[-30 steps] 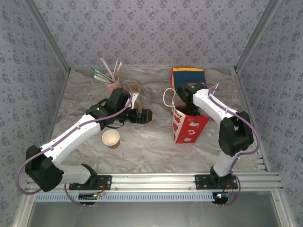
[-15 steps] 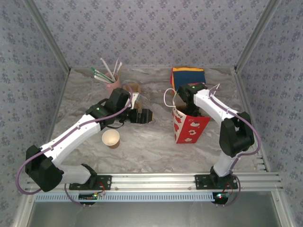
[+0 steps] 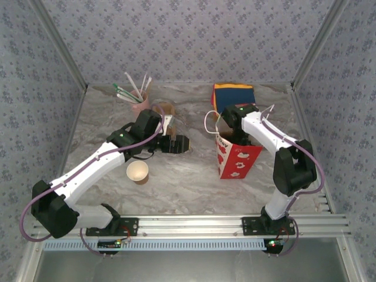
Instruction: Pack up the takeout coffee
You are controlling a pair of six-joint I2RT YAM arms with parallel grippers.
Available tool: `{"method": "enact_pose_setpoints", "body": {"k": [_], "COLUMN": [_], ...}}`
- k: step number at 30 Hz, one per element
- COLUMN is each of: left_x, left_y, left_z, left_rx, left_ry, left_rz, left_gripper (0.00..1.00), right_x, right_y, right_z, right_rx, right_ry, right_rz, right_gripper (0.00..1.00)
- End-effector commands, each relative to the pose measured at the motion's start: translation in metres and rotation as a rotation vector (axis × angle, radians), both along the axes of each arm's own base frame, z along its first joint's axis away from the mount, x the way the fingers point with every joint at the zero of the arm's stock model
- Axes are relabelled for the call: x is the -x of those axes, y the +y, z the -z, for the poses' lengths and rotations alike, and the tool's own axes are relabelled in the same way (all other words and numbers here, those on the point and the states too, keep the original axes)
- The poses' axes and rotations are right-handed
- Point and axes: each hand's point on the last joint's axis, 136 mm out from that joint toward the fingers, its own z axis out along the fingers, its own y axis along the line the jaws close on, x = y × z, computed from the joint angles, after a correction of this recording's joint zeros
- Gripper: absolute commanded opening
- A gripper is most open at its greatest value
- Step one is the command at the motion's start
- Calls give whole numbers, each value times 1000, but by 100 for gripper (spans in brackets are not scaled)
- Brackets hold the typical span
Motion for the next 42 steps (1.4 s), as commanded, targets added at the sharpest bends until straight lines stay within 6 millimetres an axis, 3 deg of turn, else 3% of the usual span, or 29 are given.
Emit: {"method": "enact_pose_setpoints", "body": {"k": [1,26,29,38,42], "left_x": [-3,-1,-4,-13,-12], "left_y": [-2,-3,-7,-38,-55], "left_z": [-12,-15,-29,-108,-122], "left_rx": [27,40,67,211,239], "left_ry": [-27,-28,-42,-119,-116], "left_rz": [1,1,9,68,112], "left_gripper": [100,100,100,96,91], "right_x": [8,8,8,5,4], "right_y": [-9,-14,-15,-13,-13], "right_z": [-5,-4,-5,-7,-7], "right_rx": [23,24,24,20,17], "right_ry": [11,-1,-3,-15,-20], "right_rz": [9,24,24,24,22], "right_gripper": [96,96,96,96,96]}}
